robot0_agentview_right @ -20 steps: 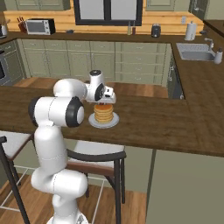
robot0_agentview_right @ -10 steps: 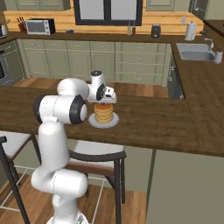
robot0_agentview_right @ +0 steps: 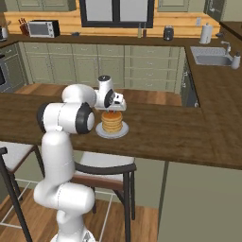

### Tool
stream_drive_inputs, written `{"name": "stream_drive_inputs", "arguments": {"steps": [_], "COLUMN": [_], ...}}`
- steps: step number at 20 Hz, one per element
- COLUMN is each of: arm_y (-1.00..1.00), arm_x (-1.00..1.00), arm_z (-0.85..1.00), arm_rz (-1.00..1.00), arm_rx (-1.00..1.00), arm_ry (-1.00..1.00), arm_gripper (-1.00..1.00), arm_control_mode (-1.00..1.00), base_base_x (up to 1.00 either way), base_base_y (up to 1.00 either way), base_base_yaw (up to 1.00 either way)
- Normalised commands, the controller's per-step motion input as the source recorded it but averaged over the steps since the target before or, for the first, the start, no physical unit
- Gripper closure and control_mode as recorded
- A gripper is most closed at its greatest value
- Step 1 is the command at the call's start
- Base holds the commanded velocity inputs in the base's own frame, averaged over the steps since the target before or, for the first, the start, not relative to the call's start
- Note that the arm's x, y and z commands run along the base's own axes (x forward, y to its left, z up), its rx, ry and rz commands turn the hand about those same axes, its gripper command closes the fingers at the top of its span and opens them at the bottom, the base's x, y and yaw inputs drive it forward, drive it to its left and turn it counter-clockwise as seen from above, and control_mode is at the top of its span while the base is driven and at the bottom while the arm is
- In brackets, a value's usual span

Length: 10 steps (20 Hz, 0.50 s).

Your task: Take the strawberry from the fridge and place it on top of the pancake, located on the dining counter.

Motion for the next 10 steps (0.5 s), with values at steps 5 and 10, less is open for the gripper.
{"name": "stream_drive_inputs", "arguments": {"steps": [5,10], "arm_y": [-0.01,0.00], "arm_x": [-0.23,-0.55], "arm_z": [0.01,0.00], "arm_rz": [0.00,0.00], "arm_rx": [0.00,0.00], "arm_ry": [0.00,0.00], "arm_gripper": [1.00,1.00], "arm_control_mode": [-1.00,-1.00], "base_base_x": [0.00,0.00], "base_base_y": [0.00,0.00], "base_base_yaw": [0.00,0.00]}}
